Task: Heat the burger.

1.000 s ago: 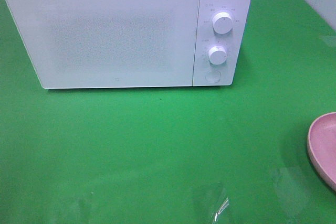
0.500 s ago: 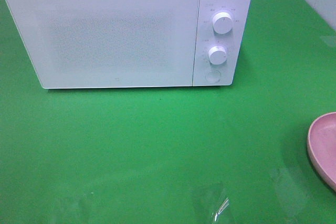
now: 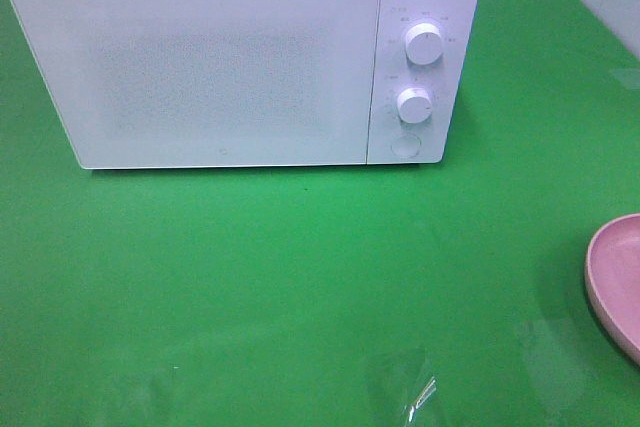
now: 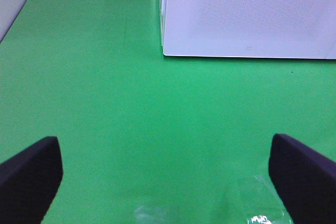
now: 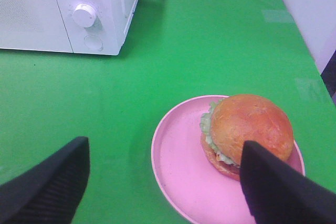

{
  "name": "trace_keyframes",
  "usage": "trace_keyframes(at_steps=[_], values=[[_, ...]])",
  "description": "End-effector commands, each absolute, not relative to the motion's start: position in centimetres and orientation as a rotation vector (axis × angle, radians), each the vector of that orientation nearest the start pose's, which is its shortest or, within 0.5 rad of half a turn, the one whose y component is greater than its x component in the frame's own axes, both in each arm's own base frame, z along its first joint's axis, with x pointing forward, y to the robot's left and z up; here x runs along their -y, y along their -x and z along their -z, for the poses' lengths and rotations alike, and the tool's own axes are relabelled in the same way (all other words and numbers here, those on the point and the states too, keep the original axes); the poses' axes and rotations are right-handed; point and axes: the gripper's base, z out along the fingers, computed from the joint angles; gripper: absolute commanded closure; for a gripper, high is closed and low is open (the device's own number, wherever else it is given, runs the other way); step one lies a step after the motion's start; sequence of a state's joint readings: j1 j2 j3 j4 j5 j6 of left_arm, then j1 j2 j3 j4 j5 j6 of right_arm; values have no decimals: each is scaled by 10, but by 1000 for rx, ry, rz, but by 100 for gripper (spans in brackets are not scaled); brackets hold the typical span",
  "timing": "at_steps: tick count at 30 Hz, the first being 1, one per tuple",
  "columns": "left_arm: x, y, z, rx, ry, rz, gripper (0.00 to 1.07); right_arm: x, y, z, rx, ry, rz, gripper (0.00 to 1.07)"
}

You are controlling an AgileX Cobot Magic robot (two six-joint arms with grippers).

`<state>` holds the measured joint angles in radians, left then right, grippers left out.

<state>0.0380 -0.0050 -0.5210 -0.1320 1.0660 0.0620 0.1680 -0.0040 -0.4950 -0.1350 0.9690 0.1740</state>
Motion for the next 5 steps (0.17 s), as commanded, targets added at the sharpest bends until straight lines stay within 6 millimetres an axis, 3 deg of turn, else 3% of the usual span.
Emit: trace_keyframes(at_steps=[1, 5], values=[[11, 12, -282, -2003, -27, 91, 6, 11, 3, -284, -1917, -10, -67, 32], [11, 12, -282, -2003, -27, 91, 6, 11, 3, -284, -1917, -10, -67, 32]])
